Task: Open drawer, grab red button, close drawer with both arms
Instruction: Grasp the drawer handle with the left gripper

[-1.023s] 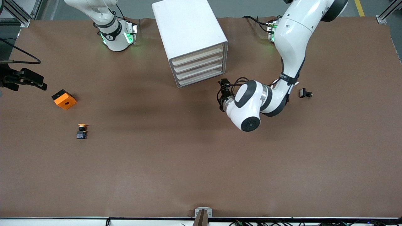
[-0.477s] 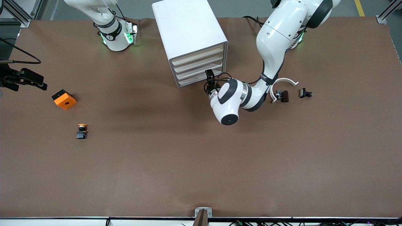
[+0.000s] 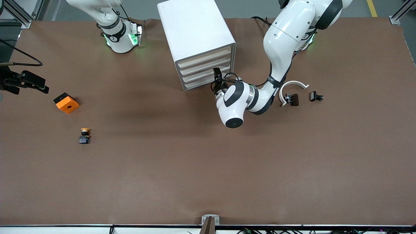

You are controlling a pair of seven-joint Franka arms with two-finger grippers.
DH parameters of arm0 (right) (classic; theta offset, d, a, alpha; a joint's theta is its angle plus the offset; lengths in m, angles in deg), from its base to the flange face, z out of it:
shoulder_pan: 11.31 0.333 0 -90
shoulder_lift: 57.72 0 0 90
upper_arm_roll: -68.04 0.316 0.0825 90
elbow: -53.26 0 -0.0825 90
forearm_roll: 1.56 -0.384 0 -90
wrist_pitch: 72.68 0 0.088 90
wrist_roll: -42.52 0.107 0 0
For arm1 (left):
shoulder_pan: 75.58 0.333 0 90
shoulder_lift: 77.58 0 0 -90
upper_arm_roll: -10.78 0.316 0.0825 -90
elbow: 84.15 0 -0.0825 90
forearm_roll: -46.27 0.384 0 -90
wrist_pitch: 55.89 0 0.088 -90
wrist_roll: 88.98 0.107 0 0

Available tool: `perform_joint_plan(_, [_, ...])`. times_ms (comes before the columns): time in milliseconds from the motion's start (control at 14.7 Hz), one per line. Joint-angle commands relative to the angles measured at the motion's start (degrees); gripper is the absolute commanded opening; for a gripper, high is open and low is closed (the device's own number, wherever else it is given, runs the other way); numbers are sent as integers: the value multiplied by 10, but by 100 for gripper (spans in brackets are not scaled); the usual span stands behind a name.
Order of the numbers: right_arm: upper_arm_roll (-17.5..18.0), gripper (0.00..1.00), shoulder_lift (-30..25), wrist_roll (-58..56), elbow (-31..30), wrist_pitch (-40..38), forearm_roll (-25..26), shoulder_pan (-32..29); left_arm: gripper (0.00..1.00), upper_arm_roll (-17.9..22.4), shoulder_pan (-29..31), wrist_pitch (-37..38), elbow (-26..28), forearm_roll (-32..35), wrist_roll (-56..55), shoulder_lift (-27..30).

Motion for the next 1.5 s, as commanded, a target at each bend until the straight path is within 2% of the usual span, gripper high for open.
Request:
perform_joint_plan(0, [3,100,1,-6,8,-3,-3,-3,75,2,-3,18,-4,-27,-9,-2])
perform_joint_plan(205, [3,100,1,-6,7,-3,-3,-2,74,-10,-4,33,-6,-28,-10,-5])
perform_joint_plan(341, [4,100,1,-6,8,-3,-3,-2,64,-18,-4,37,-6,-32,-10,-3])
perform_joint_plan(477, [4,100,1,-6,8,-3,-3,-2,60,-20,-5,37,-6,-64,-11,-5])
perform_joint_plan(750, [4,100,1,-6,7,-3,-2,-2,59,-20,-15,37,-6,-75,-12,-5])
perform_joint_plan(1091, [4,100,1,-6,8,-1,-1,-2,42,-20,-15,36,-6,-75,-13,-8])
perform_joint_plan(1295, [4,100,1,-5,8,-1,-1,1,40,-19,-16,36,-6,-73,-15,-15])
perform_joint_plan(1432, [3,100,1,-6,8,0,0,0,25,-18,-14,36,-5,-73,-18,-15])
